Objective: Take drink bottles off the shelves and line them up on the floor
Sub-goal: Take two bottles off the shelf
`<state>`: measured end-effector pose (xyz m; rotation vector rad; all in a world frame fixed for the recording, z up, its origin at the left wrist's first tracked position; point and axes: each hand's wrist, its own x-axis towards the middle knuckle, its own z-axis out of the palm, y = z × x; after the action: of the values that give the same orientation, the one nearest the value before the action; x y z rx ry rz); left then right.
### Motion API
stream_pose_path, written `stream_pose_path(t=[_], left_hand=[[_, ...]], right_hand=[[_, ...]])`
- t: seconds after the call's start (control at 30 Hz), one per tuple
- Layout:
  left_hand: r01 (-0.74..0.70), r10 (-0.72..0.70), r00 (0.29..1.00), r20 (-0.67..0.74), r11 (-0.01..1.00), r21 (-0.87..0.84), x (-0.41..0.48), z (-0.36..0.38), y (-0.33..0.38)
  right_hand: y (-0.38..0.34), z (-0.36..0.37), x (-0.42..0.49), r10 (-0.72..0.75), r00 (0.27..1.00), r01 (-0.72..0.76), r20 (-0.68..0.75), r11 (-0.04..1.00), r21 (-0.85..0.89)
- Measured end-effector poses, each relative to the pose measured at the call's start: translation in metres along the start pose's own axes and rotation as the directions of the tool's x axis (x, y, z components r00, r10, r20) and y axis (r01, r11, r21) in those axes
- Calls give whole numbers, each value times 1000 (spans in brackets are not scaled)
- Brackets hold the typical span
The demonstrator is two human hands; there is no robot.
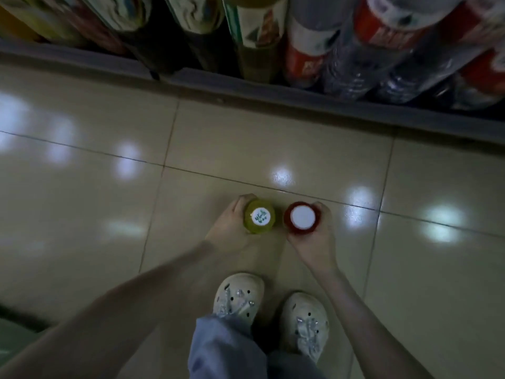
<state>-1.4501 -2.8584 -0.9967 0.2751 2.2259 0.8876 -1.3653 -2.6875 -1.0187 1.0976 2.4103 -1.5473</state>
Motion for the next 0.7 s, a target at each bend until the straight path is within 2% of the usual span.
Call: stream_pose_path(t=[0.07, 0.17, 0.27, 0.33, 0.43, 0.5, 0.7], left_hand=[[-34, 34, 999, -15, 999, -14, 7, 10, -14], [-5, 4, 1000, -26, 1000, -27, 2, 14, -27], [47, -52, 998, 34, 991, 122, -14, -1, -16], [117, -137, 986, 93, 974, 195, -32, -20, 11], [264, -286, 954, 88, 943, 203, -70, -64, 68], [278, -305, 949, 87, 931, 236, -96, -103, 114], [54, -67, 997, 33, 952, 301, -181, -251, 317]], right_hand=[[19, 9, 5, 18, 1000, -18, 0, 1000, 16], [27, 14, 6, 44, 999, -43, -32, 998, 45], [12, -1, -10, 100, 994, -102, 46, 994, 43], [-14, -24, -34, 145, 982, -140, 118, 989, -49], [-80, -70, -78, 130, 979, -104, 159, 981, -164], [-142, -106, -102, 103, 981, -71, 162, 979, -193], [-375, -224, -154, -54, 996, 68, 66, 971, -230]])
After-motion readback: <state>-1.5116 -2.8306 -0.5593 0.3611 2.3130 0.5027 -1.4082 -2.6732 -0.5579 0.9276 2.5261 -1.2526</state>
